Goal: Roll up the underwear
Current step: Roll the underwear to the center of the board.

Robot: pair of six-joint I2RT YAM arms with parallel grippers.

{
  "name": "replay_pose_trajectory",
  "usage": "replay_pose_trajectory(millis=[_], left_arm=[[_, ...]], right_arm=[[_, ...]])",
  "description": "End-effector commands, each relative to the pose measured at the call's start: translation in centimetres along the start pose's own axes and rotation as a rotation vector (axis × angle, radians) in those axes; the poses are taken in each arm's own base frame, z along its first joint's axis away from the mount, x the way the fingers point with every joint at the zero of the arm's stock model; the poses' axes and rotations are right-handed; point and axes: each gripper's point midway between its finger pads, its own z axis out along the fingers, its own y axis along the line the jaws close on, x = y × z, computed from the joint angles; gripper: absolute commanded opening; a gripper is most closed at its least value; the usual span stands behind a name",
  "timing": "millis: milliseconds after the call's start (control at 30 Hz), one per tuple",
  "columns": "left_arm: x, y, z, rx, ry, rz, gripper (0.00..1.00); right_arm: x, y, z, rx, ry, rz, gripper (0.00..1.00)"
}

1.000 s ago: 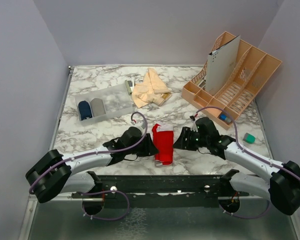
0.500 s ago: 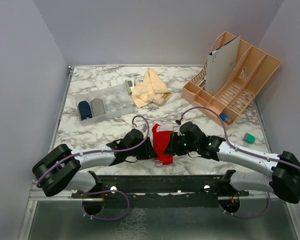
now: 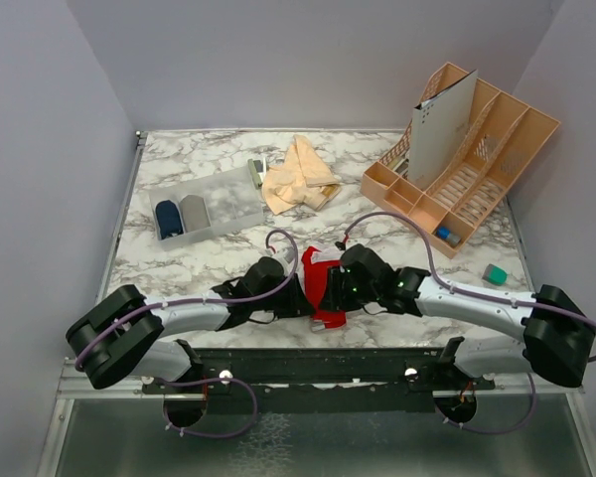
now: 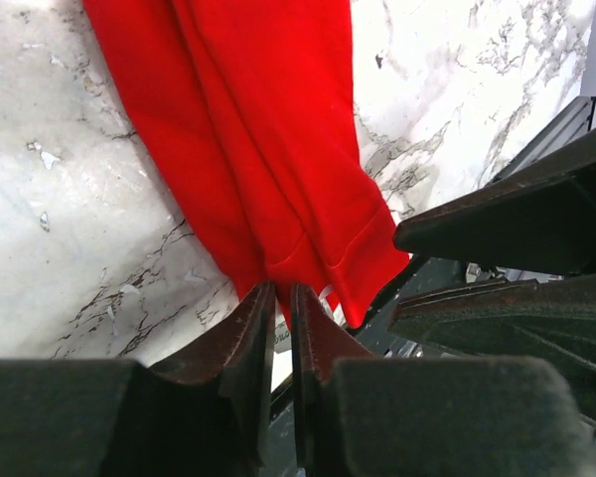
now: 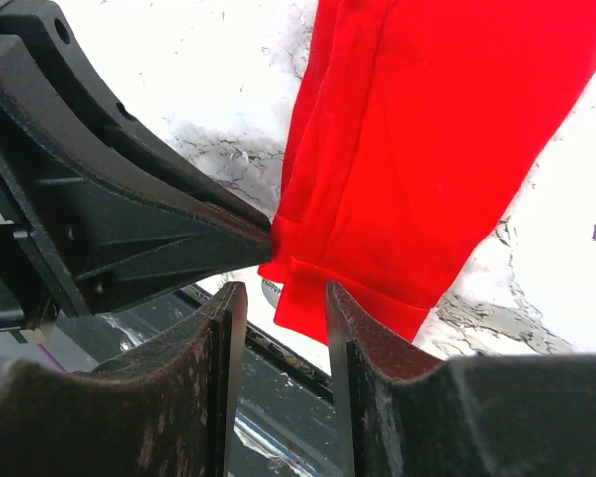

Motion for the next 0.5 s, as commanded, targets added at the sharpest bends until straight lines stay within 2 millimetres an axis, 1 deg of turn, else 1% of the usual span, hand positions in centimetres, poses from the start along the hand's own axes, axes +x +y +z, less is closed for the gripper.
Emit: replay_pose_trajectory(millis=[0,167,333,467], left_arm=[[0.7,-0.1,-0.3,0.026,0.016,0.0,0.16],[0.8,0.0,-0.3,0.023,0.021,-0.002,0.15],[1.1,0.0,-0.2,0.026,0.037,-0.005,0.23],[1.4,0.0,-0.1,0.026,0.053,-0.002,0.25]], right_arm=[[-0.1,0.2,0.2,0.053,0.007,-0.035,0.4],[0.7,-0.2,0.5,0.137,0.024,-0.078,0.4],[1.0,-0.8,0.6,0.21,0.028,-0.109,0.4],[1.3,-0.7,0.8,0.239,0.039,-0.135,0.38]])
